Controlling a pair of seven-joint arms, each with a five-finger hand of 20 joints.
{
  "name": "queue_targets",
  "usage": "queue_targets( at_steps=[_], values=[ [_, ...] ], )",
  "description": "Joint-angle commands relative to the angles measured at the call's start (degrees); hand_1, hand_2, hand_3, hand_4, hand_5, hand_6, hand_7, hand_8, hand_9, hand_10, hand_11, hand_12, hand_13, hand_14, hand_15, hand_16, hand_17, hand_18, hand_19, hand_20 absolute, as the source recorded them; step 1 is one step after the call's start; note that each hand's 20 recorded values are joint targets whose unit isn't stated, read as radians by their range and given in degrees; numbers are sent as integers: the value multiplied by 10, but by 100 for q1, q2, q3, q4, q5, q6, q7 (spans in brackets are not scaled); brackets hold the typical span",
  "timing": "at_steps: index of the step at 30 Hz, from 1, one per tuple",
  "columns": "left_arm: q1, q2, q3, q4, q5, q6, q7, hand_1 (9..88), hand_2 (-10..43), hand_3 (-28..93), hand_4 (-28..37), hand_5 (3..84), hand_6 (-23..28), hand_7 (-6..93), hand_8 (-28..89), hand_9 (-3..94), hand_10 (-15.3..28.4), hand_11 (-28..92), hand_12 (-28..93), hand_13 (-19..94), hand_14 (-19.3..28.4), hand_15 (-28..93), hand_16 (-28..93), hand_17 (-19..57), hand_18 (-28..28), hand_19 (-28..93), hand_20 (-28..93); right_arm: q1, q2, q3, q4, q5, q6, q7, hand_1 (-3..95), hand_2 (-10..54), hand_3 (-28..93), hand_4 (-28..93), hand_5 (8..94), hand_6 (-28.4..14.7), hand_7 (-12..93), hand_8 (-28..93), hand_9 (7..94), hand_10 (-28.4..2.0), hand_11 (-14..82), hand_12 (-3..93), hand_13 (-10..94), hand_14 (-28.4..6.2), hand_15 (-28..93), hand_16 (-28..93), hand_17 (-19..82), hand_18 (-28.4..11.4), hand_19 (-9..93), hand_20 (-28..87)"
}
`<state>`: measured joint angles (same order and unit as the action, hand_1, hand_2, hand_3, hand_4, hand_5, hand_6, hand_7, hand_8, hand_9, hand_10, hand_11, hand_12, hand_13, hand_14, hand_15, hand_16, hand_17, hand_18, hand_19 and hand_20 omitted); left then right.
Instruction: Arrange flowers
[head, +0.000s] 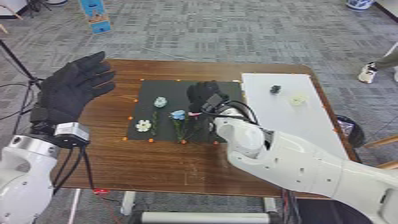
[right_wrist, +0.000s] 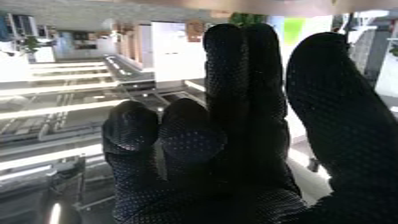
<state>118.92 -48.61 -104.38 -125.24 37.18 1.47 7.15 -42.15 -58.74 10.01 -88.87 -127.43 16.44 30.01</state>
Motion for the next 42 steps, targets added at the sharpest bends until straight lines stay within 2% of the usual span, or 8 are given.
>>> queue_targets(
  at_steps=[1,4,14,16,19,26,31,42],
  values=[
    [196,-104,-121,-75,-23,-8,-24,233,-24,712,-283,338,36,202,-97,321,134,252,174,261,153,316,-1,-82,231,473,97,-157,625,430,-568,-119,-259,83,364,-95,821,-283,603,34,347,-41,644,-84,352,308,647,-68,871,345,330,-210,892,568],
    [291,-155,-178,-103,-22,16,-23,232,-25,714,-283,338,36,202,-97,321,134,252,174,261,153,316,-2,-82,231,473,97,-300,955,712,-592,-149,-294,194,344,-95,850,-283,539,12,312,-150,573,-106,333,257,617,-77,864,338,310,-213,876,564],
    [463,-287,-230,-149,-12,25,-30,232,-26,715,-283,338,36,203,-97,321,134,251,174,261,153,316,-2,-82,231,473,96,-1489,2162,2245,-185,-61,-624,765,316,-95,877,-283,342,-52,227,-109,345,-147,245,238,476,-120,836,249,256,-222,832,549],
    [587,-346,-302,-189,1,63,-16,233,-26,714,-283,338,36,203,-97,321,134,252,174,261,153,316,-2,-82,231,473,96,-1746,2348,2479,-160,-44,-717,905,311,-95,875,-283,314,-65,202,-98,317,-153,225,237,460,-125,835,235,251,-222,830,549],
    [608,-373,-308,-184,6,65,-3,233,-25,713,-283,338,36,203,-97,321,135,251,174,261,153,316,-2,-83,231,473,97,-2175,2554,2845,-149,10,-815,1081,305,-95,870,-283,281,-75,174,-82,283,-165,198,238,438,-133,839,218,238,-225,822,548],
    [681,-430,-360,-196,2,78,10,233,-26,714,-283,337,36,202,-97,321,134,251,175,261,153,316,-1,-83,231,473,97,-2501,2527,3042,160,101,-689,959,298,-95,864,-283,271,-77,158,-75,283,-161,160,228,434,-131,837,203,232,-227,812,546],
    [708,-414,-414,-198,-1,100,22,233,-26,714,-283,338,36,201,-96,321,134,251,175,261,152,316,-1,-83,231,473,97,-2240,2465,2677,366,-15,-490,958,300,-95,866,-283,291,-70,174,-81,311,-140,164,223,464,-125,839,203,241,-226,815,546],
    [827,-409,-482,-240,-7,68,28,234,-25,713,-283,337,36,201,-96,322,135,251,174,262,152,314,-1,-82,231,473,97,-1539,2443,1827,703,-134,-11,800,299,-95,867,-283,300,-76,177,-85,314,-148,180,224,472,-122,844,206,252,-221,827,544]
  ],
)
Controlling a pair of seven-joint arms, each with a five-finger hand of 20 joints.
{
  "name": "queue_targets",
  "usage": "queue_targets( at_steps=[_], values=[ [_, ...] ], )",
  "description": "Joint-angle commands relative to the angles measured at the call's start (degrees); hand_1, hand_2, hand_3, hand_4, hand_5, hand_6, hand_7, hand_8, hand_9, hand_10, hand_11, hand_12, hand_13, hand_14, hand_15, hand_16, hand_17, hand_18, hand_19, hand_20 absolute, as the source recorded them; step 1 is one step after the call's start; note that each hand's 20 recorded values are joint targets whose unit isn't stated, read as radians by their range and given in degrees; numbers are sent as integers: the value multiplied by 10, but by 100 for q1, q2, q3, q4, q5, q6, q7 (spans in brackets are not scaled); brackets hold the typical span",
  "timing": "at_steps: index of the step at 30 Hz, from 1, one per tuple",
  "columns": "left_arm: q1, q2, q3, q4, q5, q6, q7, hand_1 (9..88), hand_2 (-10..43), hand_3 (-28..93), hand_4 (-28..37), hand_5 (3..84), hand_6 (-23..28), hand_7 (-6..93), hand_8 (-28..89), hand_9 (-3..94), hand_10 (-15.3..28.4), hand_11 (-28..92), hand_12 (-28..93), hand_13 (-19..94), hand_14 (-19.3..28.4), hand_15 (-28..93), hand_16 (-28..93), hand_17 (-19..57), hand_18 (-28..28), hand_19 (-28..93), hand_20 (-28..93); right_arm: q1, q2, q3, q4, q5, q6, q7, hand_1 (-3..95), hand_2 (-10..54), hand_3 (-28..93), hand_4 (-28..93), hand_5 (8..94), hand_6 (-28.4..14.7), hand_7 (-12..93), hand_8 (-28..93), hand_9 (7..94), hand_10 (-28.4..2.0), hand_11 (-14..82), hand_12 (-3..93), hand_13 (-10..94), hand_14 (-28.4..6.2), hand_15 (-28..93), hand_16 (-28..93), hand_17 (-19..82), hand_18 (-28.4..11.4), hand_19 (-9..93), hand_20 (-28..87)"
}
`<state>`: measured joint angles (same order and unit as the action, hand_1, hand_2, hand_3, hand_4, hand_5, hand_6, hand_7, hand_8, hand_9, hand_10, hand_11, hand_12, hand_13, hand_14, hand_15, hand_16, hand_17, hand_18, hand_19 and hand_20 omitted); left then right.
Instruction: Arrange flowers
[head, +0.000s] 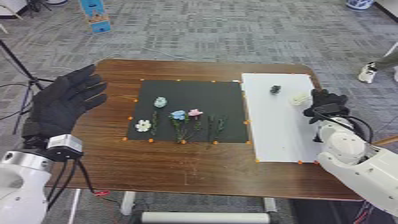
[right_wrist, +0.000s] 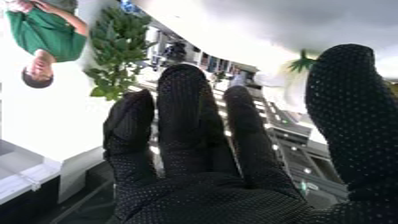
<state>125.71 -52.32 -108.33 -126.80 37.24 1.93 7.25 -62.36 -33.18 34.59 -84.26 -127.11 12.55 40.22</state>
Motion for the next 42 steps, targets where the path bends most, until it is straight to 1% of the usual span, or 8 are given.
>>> queue_targets(
  at_steps=[1,8,14,22,26,28,32,42],
  values=[
    [153,-33,-93,-84,-9,28,20,234,-25,712,-283,337,36,201,-96,322,135,250,175,262,152,315,-1,-82,231,473,97,586,-100,-776,258,-161,440,-282,300,-95,867,-283,300,-75,177,-85,315,-147,182,225,473,-121,844,206,252,-221,828,544],
    [182,-2,-126,-101,-10,23,37,233,-25,713,-283,337,37,202,-96,321,134,251,175,261,152,315,-1,-83,231,473,97,1485,-257,-1827,734,-100,422,-859,327,-95,872,-283,344,-35,242,-126,373,-92,224,209,515,-97,840,227,267,-209,838,543],
    [191,18,-147,-110,-16,16,27,234,-25,712,-283,338,36,202,-96,321,134,251,175,261,153,315,-1,-83,231,472,96,1836,-435,-2252,1047,247,100,-1121,381,-95,853,-283,544,47,331,-171,602,-68,273,205,601,-62,812,273,305,-198,851,552],
    [260,-9,-272,-165,12,22,24,234,-24,712,-283,337,36,202,-97,321,134,251,175,261,152,315,-1,-83,231,472,97,1675,-355,-2027,713,312,601,-1297,526,-95,795,-282,720,50,458,-6,838,-32,240,478,697,-43,802,323,374,-195,904,544],
    [463,-69,-668,-222,18,-145,-46,232,-25,713,-283,336,36,201,-96,321,134,250,175,261,153,314,-1,-82,231,472,97,1708,-349,-1784,144,302,488,-1394,523,-95,809,-282,739,48,446,-10,849,-35,237,471,705,-43,800,322,383,-199,909,542],
    [646,-185,-1082,-230,61,-543,-327,229,-29,712,-283,328,32,196,-95,311,131,243,174,253,150,301,-3,-85,236,466,93,1787,-395,-1711,-134,435,418,-1549,522,-95,812,-282,745,48,438,-13,856,-34,232,465,710,-43,800,321,384,-199,911,541],
    [847,-180,-1421,-228,-3,-656,-496,211,-60,698,-283,299,27,182,-90,281,123,223,177,231,151,274,3,-100,251,445,83,1776,-594,-1465,-573,458,268,-1664,520,-95,814,-283,758,49,423,-18,866,-34,223,465,714,-43,800,322,388,-200,914,539],
    [747,-139,-1233,-139,-30,-466,-446,213,-69,691,-283,292,27,175,-82,264,121,197,191,219,149,251,23,-103,247,437,82,2030,-1637,-1595,-438,364,-151,-1738,512,-95,833,-282,764,50,414,-14,874,-36,213,466,720,-41,813,329,391,-202,925,541]
  ],
)
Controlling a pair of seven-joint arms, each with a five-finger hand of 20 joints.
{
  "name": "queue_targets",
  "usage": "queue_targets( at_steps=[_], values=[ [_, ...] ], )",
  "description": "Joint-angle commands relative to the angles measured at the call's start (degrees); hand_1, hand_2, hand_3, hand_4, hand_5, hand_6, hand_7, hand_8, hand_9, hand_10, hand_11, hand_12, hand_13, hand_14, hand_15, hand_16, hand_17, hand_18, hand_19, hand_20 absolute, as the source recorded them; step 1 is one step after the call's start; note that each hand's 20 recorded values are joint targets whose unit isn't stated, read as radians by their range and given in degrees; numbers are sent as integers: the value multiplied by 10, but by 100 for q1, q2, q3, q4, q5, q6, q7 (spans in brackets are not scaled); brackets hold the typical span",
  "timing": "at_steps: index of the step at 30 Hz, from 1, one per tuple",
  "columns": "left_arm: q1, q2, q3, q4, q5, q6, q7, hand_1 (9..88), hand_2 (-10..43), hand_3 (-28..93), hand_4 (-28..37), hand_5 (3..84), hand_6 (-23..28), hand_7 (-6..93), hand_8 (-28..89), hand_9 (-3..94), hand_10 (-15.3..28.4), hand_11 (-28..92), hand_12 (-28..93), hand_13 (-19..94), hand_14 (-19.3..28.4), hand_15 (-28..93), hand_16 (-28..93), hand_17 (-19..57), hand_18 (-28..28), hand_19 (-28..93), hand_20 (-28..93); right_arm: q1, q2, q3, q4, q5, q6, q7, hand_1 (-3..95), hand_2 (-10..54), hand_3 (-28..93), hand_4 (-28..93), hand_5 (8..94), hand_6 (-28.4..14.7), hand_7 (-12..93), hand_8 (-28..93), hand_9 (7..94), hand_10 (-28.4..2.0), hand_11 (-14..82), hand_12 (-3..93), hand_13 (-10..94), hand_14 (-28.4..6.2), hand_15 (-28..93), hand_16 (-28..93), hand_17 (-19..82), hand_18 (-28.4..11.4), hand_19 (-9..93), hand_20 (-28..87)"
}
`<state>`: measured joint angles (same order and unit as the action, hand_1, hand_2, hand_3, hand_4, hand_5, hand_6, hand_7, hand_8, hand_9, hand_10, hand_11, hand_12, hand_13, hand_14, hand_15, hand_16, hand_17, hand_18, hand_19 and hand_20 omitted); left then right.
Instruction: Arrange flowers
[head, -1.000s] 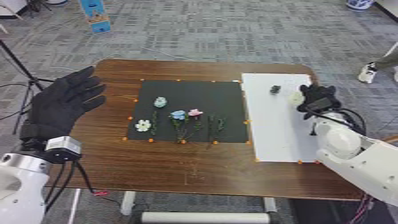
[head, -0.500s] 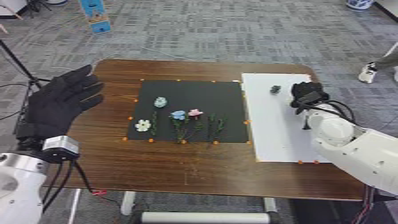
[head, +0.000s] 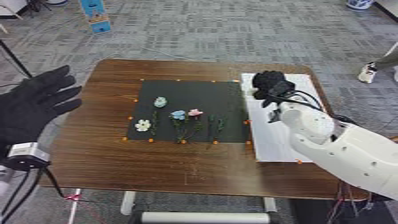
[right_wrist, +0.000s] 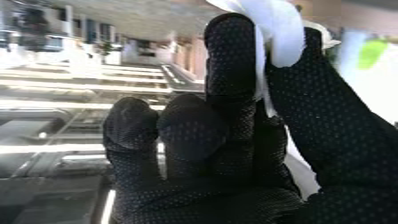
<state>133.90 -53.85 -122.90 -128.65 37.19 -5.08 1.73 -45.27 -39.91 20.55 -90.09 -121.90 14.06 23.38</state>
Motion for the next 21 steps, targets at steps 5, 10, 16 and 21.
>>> queue_targets(
  at_steps=[5,10,16,21],
  values=[
    [-123,20,374,37,-20,290,177,211,-66,695,-283,295,28,178,-82,270,124,202,196,222,149,257,28,-104,243,440,85,334,-1275,-294,255,-120,-673,67,507,-95,843,-275,780,47,400,-25,880,-44,214,463,721,-42,816,332,395,-203,930,548],
    [-169,33,439,42,-22,264,189,210,-63,696,-283,298,29,179,-83,273,125,206,195,225,150,260,27,-103,240,441,86,338,-1306,-427,184,-236,-977,231,509,-95,838,-269,788,47,396,-24,885,-50,211,464,722,-44,817,333,396,-204,932,549],
    [-189,38,479,48,-20,241,171,209,-61,697,-283,300,29,178,-84,276,125,206,194,227,150,263,25,-101,238,440,88,429,-1405,-722,385,-603,-878,271,511,-95,834,-271,787,46,395,-19,883,-49,210,467,723,-44,818,334,397,-205,932,552],
    [-235,89,500,78,-29,211,147,210,-58,697,-283,300,30,178,-83,279,126,208,194,227,150,264,24,-101,239,442,89,568,-1442,-1055,643,-872,-512,359,513,-95,831,-276,783,48,397,-18,881,-48,210,469,723,-43,822,335,397,-205,932,556]
  ],
)
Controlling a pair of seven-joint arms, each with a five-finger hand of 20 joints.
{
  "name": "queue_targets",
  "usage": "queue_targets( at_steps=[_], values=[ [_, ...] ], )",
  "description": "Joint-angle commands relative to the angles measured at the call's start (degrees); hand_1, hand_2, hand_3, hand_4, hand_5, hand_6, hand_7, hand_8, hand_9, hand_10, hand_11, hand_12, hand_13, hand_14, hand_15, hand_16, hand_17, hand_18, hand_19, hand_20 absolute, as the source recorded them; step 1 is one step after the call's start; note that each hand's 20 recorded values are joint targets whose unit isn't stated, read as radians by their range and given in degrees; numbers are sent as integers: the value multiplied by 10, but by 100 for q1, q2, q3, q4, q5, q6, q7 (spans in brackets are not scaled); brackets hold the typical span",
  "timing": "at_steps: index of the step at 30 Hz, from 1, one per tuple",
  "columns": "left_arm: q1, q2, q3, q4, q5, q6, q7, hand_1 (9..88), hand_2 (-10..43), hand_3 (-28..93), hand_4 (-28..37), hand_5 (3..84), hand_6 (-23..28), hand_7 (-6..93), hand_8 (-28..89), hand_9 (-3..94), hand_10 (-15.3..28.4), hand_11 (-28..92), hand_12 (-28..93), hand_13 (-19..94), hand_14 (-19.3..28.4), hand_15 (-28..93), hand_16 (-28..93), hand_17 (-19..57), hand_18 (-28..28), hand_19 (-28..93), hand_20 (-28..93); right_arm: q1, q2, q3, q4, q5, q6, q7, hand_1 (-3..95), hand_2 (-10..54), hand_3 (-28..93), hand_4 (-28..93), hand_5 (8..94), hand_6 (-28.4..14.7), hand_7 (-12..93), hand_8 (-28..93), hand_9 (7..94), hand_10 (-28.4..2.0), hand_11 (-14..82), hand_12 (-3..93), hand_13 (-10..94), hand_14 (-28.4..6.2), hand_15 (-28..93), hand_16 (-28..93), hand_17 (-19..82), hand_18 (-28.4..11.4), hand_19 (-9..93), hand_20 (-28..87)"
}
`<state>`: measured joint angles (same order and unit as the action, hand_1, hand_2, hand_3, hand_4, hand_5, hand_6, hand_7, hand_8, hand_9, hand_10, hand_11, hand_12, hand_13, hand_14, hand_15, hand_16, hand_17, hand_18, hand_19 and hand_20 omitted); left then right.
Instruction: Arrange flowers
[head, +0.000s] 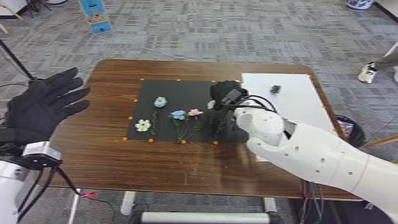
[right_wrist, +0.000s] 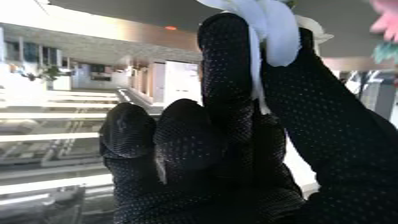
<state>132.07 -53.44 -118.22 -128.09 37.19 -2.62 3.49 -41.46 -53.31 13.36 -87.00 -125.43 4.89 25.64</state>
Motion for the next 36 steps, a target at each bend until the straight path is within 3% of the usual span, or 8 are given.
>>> queue_targets(
  at_steps=[1,4,9,15,16,21,32,36],
  values=[
    [-51,69,8,25,-25,-41,-26,210,-57,697,-283,301,30,176,-83,280,126,208,193,227,150,265,24,-101,239,442,89,229,-97,-414,367,-533,476,155,513,-95,830,-277,782,48,398,-18,880,-48,210,469,723,-43,822,336,397,-204,932,556],
    [-63,126,-6,22,-24,-45,-30,211,-53,694,-283,302,31,175,-83,280,126,208,192,228,151,266,24,-101,239,443,90,266,-114,-503,455,-471,590,151,514,-95,828,-279,776,48,402,-18,875,-46,211,472,722,-42,824,338,396,-204,932,559],
    [-58,107,28,19,-26,-50,-51,210,-52,696,-283,303,31,176,-83,280,125,209,192,229,150,268,22,-101,239,442,89,158,4,-335,255,-392,471,60,503,-95,814,-282,748,49,416,-17,855,-42,206,471,714,-41,829,343,391,-203,932,565],
    [-67,125,30,35,-30,-62,-52,210,-51,697,-283,304,31,176,-83,281,126,210,191,229,151,270,21,-101,239,443,90,78,188,-29,-218,-329,-211,-222,445,-95,777,-282,677,43,371,-32,804,-48,176,449,683,-51,834,345,364,-204,925,566],
    [-74,130,33,39,-26,-65,-63,210,-51,697,-283,304,31,176,-82,282,126,210,191,229,151,270,21,-101,239,443,90,10,197,125,-304,-331,-521,-282,433,-95,779,-282,670,42,357,-29,789,-52,190,428,680,-52,835,343,360,-205,922,570],
    [-69,124,48,43,-39,-62,-66,211,-50,698,-283,304,31,176,-83,282,127,212,191,230,151,270,20,-101,239,443,89,18,156,68,-287,-288,-440,-224,337,-95,822,-282,637,44,295,-139,706,-79,323,250,653,-65,840,330,340,-210,904,585],
    [-75,119,62,43,-39,-33,-74,213,-44,698,-283,304,31,178,-84,282,126,213,190,230,151,272,20,-101,238,443,89,67,170,82,-196,-424,-401,313,324,-95,834,-283,585,22,279,-148,636,-94,309,247,641,-69,844,331,337,-215,907,584],
    [-59,104,56,27,-35,-13,-57,213,-44,699,-283,304,30,178,-84,282,126,214,190,231,151,272,19,-101,238,444,89,11,194,336,-242,-442,-644,509,334,-95,842,-282,545,6,271,-135,597,-105,316,256,628,-73,847,330,332,-216,908,581]
  ],
)
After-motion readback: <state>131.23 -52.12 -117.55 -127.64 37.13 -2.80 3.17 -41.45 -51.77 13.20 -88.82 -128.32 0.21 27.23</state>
